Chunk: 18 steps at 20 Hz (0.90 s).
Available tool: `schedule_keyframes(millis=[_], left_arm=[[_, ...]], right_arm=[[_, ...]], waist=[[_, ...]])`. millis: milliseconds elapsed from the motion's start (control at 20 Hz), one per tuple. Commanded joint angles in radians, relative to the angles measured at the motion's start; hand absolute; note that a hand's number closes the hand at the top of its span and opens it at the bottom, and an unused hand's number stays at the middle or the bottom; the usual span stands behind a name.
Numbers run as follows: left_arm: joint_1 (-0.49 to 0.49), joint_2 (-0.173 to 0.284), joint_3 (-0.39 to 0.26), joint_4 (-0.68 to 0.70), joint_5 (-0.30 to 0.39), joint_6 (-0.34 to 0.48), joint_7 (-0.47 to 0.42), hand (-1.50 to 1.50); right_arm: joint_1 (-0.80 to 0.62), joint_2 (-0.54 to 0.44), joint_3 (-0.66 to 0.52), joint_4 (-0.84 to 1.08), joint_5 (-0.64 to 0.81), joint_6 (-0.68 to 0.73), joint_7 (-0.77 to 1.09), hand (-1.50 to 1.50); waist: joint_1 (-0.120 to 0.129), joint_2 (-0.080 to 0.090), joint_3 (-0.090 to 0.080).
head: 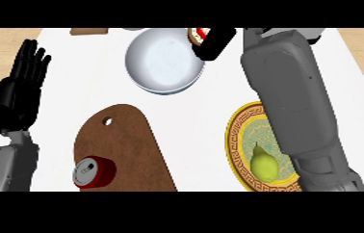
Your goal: Pick the cupcake from the plate and place it in the bowl
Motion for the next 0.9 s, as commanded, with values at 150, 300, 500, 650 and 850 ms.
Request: schedule_keyframes(millis=[150, 300, 500, 650, 850], left_arm=[[-0.030, -0.038, -0.038, -0.043, -0.039, 0.060, 0.041, 0.00], [0.064, -0.012, 0.004, -0.033, 0.013, -0.013, -0.010, 0.00], [-0.038, -0.007, -0.013, 0.021, -0.024, 0.020, 0.007, 0.00], [-0.008, -0.015, -0.014, 0.017, -0.020, 0.010, -0.010, 0.00], [-0.053, -0.008, -0.015, 0.004, 0.005, -0.006, 0.017, 0.00]], right_arm=[[-0.068, 0.065, 0.055, 0.311, 0.052, -0.161, -0.103, 1.50], [-0.061, 0.066, 0.104, 0.388, 0.128, -0.251, -0.105, 1.50], [0.010, 0.067, 0.195, 0.505, 0.072, -0.410, -0.091, 1.50], [-0.077, 0.067, 0.128, 0.641, 0.013, -0.478, -0.082, -1.50], [-0.060, 0.067, 0.095, 0.732, -0.107, -0.582, -0.203, -1.50]], waist=[[0.002, 0.002, 0.001], [0.007, 0.001, 0.000], [0.006, 0.003, 0.000], [0.021, 0.007, 0.000], [0.044, 0.019, 0.001]])
